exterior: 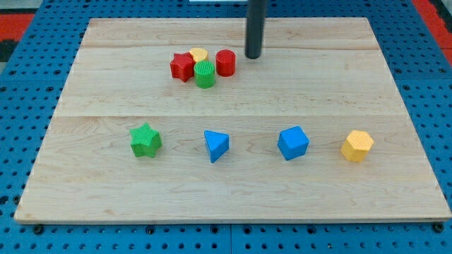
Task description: Push the green circle into the green star
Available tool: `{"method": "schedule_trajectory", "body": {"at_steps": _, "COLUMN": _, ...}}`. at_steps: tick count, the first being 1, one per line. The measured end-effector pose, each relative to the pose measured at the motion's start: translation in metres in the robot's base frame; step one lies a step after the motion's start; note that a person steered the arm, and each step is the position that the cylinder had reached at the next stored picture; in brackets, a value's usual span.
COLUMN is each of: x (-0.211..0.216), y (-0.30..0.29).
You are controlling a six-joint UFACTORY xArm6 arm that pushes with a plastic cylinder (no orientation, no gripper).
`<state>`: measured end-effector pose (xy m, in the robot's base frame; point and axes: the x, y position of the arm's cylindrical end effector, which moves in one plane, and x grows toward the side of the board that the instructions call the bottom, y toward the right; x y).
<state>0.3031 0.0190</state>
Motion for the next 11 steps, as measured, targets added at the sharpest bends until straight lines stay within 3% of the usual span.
{"method": "schedule_trajectory", "body": {"at_steps": 1, "x": 0.027, "y": -0.084}}
{"method": "schedule_trajectory", "body": {"at_steps": 3, "x": 0.049, "y": -0.096}}
{"method": "schedule_trajectory", "body": {"at_steps": 4, "x": 0.047, "y": -0.062}}
{"method": "schedule_trajectory", "body": {"at_steps": 5, "x": 0.071, "y": -0.046}}
{"method": "schedule_trajectory", "body": {"at_steps": 6, "x": 0.107, "y": -0.071}}
{"method": "schedule_trajectory", "body": {"at_steps": 9, "x": 0.115, "y": -0.196}}
{"method": "schedule_trajectory", "body": {"at_steps": 10, "x": 0.143, "y": -0.221}}
{"method": "schedule_trajectory", "body": {"at_steps": 11, "x": 0.117, "y": -0.223}}
